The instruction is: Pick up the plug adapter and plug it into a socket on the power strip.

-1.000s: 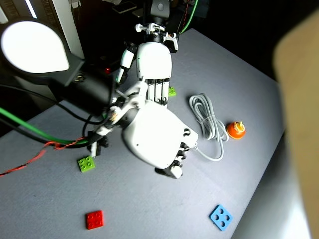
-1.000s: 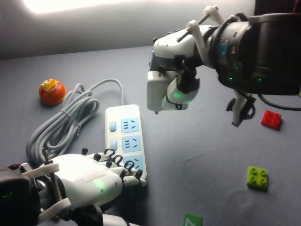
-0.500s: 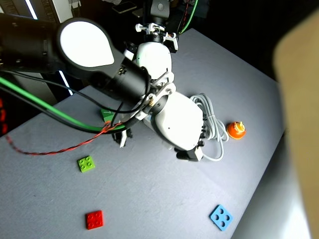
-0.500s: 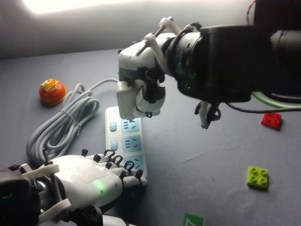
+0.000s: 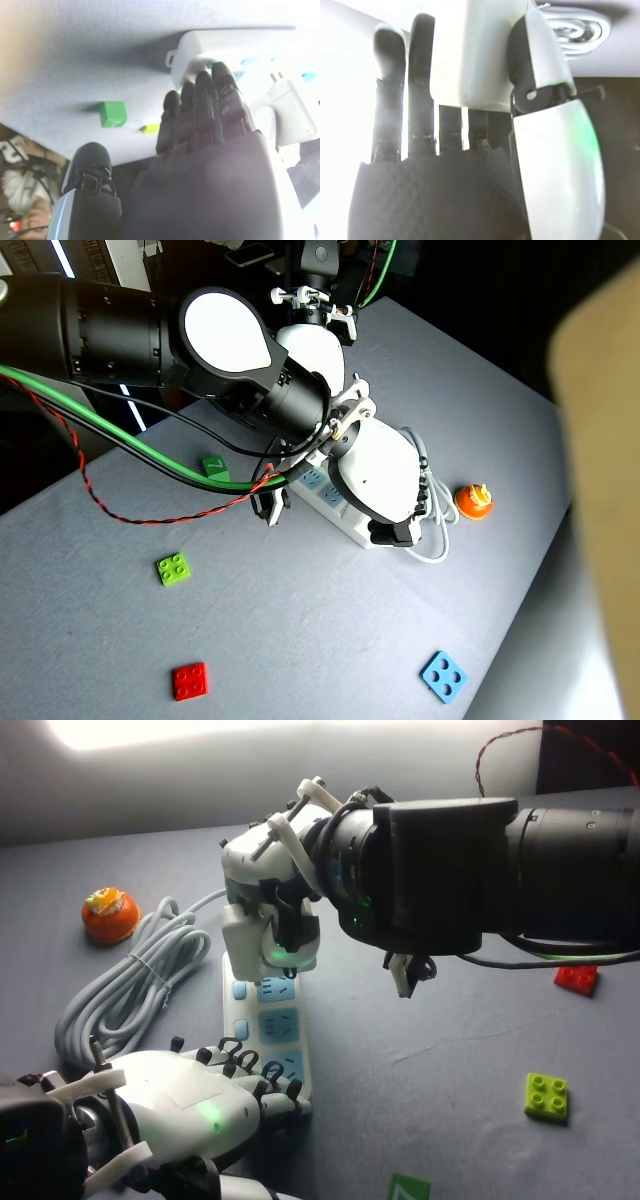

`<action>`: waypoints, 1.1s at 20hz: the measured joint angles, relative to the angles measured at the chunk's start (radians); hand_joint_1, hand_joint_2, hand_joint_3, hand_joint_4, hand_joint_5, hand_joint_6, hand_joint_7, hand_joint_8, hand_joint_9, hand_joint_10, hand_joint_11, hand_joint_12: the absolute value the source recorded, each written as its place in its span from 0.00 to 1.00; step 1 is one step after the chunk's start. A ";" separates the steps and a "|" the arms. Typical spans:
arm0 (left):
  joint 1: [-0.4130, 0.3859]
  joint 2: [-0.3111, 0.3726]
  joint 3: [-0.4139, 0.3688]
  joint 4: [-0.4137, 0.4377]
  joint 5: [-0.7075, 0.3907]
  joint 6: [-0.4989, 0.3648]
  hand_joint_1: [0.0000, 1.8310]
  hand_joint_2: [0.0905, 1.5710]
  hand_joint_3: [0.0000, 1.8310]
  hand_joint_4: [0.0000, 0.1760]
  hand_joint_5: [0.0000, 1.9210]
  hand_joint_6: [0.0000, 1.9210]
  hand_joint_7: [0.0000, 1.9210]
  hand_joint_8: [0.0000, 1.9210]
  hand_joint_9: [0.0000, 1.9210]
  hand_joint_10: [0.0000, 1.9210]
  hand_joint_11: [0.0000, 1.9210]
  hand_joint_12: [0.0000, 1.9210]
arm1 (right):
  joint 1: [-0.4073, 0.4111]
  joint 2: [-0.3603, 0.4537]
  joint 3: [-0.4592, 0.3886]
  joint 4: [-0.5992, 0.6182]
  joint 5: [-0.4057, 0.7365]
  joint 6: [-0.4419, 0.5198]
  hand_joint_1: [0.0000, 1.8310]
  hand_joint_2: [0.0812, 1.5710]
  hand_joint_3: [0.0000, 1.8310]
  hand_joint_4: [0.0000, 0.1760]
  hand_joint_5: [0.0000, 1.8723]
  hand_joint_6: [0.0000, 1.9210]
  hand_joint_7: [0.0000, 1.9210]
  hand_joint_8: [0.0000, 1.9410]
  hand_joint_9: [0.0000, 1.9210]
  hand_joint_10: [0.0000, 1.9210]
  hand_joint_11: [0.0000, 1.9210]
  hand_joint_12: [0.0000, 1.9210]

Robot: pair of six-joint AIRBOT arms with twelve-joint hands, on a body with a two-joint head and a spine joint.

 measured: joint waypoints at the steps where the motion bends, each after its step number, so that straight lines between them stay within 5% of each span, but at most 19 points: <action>1: 0.000 0.000 0.000 -0.001 -0.003 0.000 0.00 0.79 0.00 0.00 0.04 0.00 0.06 0.00 0.06 0.00 0.00 0.13 | -0.003 -0.001 0.003 -0.004 0.000 0.004 0.66 0.74 0.00 0.00 0.47 0.53 0.45 0.68 0.39 0.60 0.27 0.85; 5: 0.000 -0.001 0.000 0.000 -0.006 0.001 0.02 0.78 0.00 0.00 0.07 0.00 0.09 0.00 0.08 0.00 0.00 0.21 | -0.006 -0.002 0.008 -0.026 0.008 0.016 0.65 0.74 0.00 0.00 0.48 0.53 0.45 0.68 0.38 0.62 0.27 0.86; 16: 0.000 -0.001 0.000 -0.001 -0.008 0.001 0.01 0.79 0.00 0.00 0.06 0.00 0.07 0.00 0.08 0.00 0.00 0.18 | -0.006 0.016 -0.027 0.021 0.001 -0.031 0.66 0.74 0.00 0.00 0.47 0.53 0.45 0.69 0.37 0.63 0.26 0.88; 18: 0.000 -0.001 0.000 -0.001 -0.008 0.001 0.00 0.80 0.00 0.00 0.03 0.00 0.04 0.00 0.04 0.00 0.00 0.09 | -0.006 0.018 -0.029 0.025 -0.001 -0.031 0.65 0.74 0.00 0.00 0.47 0.54 0.44 0.69 0.37 0.63 0.25 0.88; 22: 0.006 -0.001 0.000 -0.001 -0.007 0.002 0.00 0.79 0.00 0.00 0.05 0.00 0.04 0.00 0.04 0.00 0.00 0.15 | -0.006 0.025 -0.029 0.029 0.000 -0.039 0.66 0.73 0.00 0.00 0.47 0.53 0.46 0.68 0.39 0.62 0.27 0.86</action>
